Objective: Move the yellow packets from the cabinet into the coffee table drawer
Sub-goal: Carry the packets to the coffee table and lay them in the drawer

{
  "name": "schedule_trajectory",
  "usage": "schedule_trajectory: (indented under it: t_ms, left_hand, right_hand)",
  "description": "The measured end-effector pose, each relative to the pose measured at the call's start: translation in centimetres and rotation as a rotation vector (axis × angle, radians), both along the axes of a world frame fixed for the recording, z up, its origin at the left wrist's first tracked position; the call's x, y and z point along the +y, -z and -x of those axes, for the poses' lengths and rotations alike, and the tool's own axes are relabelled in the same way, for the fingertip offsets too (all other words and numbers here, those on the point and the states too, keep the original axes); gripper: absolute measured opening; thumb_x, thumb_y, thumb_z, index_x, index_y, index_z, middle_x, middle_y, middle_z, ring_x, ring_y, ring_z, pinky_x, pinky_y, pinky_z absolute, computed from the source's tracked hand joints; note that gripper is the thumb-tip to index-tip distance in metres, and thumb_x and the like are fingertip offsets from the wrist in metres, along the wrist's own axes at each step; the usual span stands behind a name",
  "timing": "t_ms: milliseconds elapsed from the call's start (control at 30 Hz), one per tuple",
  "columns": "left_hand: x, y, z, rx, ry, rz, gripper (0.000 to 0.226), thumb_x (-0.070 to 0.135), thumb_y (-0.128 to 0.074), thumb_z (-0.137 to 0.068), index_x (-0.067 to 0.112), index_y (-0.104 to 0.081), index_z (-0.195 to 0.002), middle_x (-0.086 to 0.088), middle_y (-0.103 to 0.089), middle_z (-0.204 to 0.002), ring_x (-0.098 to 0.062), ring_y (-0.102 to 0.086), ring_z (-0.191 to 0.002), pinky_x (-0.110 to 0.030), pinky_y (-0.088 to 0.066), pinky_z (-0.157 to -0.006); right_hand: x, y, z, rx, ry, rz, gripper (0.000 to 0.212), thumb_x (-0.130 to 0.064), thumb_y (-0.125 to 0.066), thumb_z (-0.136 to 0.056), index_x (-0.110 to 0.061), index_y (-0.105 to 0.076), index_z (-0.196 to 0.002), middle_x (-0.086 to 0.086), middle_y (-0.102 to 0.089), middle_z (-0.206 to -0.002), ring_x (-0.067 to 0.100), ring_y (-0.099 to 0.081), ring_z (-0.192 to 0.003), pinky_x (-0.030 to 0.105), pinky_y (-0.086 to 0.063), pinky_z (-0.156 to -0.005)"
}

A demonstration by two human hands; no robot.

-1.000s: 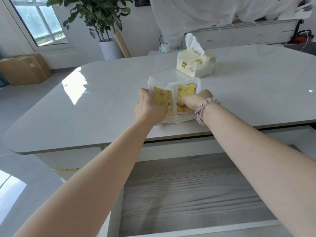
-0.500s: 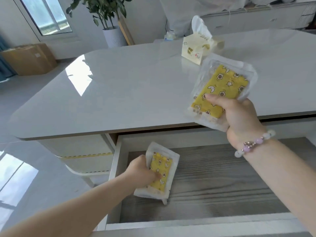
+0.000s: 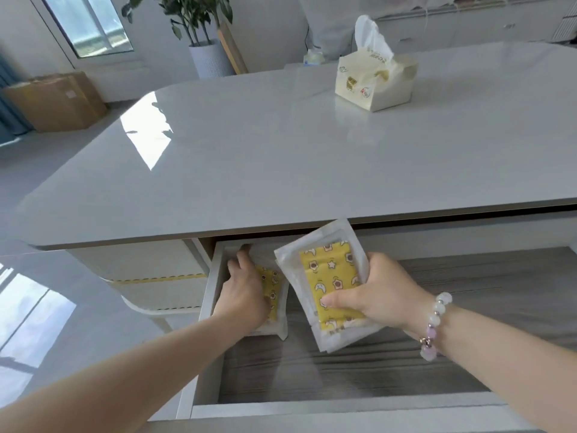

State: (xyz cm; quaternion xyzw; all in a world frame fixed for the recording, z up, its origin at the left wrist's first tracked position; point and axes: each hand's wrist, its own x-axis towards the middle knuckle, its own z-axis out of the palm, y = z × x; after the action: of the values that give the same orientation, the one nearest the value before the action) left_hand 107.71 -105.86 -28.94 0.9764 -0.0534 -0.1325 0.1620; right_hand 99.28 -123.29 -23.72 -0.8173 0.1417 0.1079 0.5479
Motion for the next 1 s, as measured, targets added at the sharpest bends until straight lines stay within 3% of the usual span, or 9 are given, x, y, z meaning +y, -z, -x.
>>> schedule_trajectory:
  t_ms: [167, 267, 367, 467, 567, 633, 733, 867, 1000]
  left_hand:
    - [0.9, -0.9, 0.4, -0.096, 0.187, -0.257, 0.057, 0.005, -0.054, -0.087, 0.008, -0.025, -0.135, -0.016, -0.025, -0.134, -0.033, -0.057, -0.102, -0.03, -0.041, -0.069]
    - [1.3, -1.3, 1.2, -0.211, 0.333, -0.519, 0.046, 0.004, -0.046, -0.089, 0.007, -0.035, -0.133, -0.019, -0.023, -0.14, -0.032, -0.04, -0.121, -0.029, -0.04, -0.086]
    - [0.6, -1.7, 1.2, -0.319, 0.529, -0.626, 0.049, 0.001, -0.047, -0.086, 0.007, -0.035, -0.133, -0.017, -0.018, -0.147, -0.034, -0.012, -0.14, -0.034, -0.023, -0.109]
    - [0.5, -2.0, 0.9, -0.263, 0.593, -0.581, 0.045, 0.009, -0.052, -0.085, 0.009, -0.039, -0.128, -0.011, -0.036, -0.134, -0.028, -0.033, -0.125, -0.031, -0.036, -0.095]
    - [1.1, -1.3, 1.1, -0.048, 0.648, -0.563, 0.06, 0.034, -0.058, -0.087, 0.008, -0.031, -0.135, -0.01, -0.034, -0.133, -0.031, -0.037, -0.122, -0.034, -0.042, -0.093]
    - [1.2, -0.6, 1.1, -0.067, 0.755, -0.699, 0.067, 0.029, -0.061, -0.088, 0.005, -0.025, -0.139, -0.015, -0.029, -0.137, -0.033, -0.043, -0.117, -0.036, -0.047, -0.093]
    - [1.6, 0.0, 0.2, -0.105, 0.772, -0.742, 0.067, 0.01, -0.063, -0.087, 0.004, -0.024, -0.141, -0.014, -0.029, -0.139, -0.031, -0.056, -0.109, -0.032, -0.05, -0.081]
    - [2.4, 0.4, -0.7, -0.142, 0.742, -0.67, 0.063, 0.026, -0.064, -0.089, 0.009, -0.027, -0.138, -0.01, -0.032, -0.137, -0.028, -0.059, -0.106, -0.031, -0.049, -0.075]
    - [2.7, -0.1, 0.2, -0.12, 0.748, -0.602, 0.067, 0.04, -0.054, -0.089, 0.01, -0.025, -0.142, -0.01, -0.025, -0.14, -0.03, -0.053, -0.111, -0.034, -0.048, -0.081]
  right_hand:
    - [-0.7, 1.4, -2.7, 0.267, 0.095, 0.217, 0.055, -0.028, -0.086, -0.058, -0.005, -0.063, -0.101, 0.008, -0.067, -0.101, 0.023, -0.065, -0.091, 0.034, -0.055, -0.08]
    - [0.2, 1.5, -4.1, 0.315, 0.098, 0.223, 0.059, -0.028, -0.085, -0.061, -0.007, -0.059, -0.11, 0.006, -0.065, -0.105, 0.023, -0.063, -0.096, 0.032, -0.054, -0.08]
    - [1.1, 1.7, -4.7, 0.326, 0.083, 0.25, 0.047, -0.029, -0.082, -0.069, -0.005, -0.059, -0.102, 0.003, -0.063, -0.092, 0.018, -0.062, -0.088, 0.029, -0.053, -0.084]
    - [1.4, 1.4, -5.1, 0.341, 0.076, 0.31, 0.041, -0.032, -0.075, -0.078, -0.005, -0.057, -0.104, 0.0, -0.054, -0.083, 0.016, -0.057, -0.083, 0.025, -0.05, -0.082]
    - [1.6, 1.6, -5.2, 0.379, 0.053, 0.331, 0.057, -0.037, -0.071, -0.082, 0.0, -0.053, -0.121, 0.009, -0.058, -0.11, 0.019, -0.06, -0.106, 0.025, -0.048, -0.092]
    - [1.7, 2.3, -5.1, 0.39, 0.067, 0.247, 0.067, -0.036, -0.075, -0.079, 0.002, -0.047, -0.127, 0.011, -0.056, -0.124, 0.021, -0.056, -0.115, 0.025, -0.047, -0.092]
    - [1.6, 3.6, -5.3, 0.386, 0.105, 0.098, 0.07, -0.032, -0.081, -0.072, -0.001, -0.048, -0.125, 0.01, -0.057, -0.124, 0.021, -0.056, -0.113, 0.025, -0.047, -0.09]
    - [1.2, 5.1, -5.9, 0.404, 0.095, -0.011, 0.07, -0.035, -0.085, -0.066, -0.005, -0.057, -0.122, 0.006, -0.064, -0.117, 0.017, -0.061, -0.107, 0.026, -0.048, -0.093]
    - [1.0, 5.3, -5.9, 0.386, 0.128, -0.143, 0.04, -0.028, -0.078, -0.076, -0.006, -0.065, -0.107, 0.006, -0.069, -0.11, 0.02, -0.064, -0.103, 0.035, -0.047, -0.099]
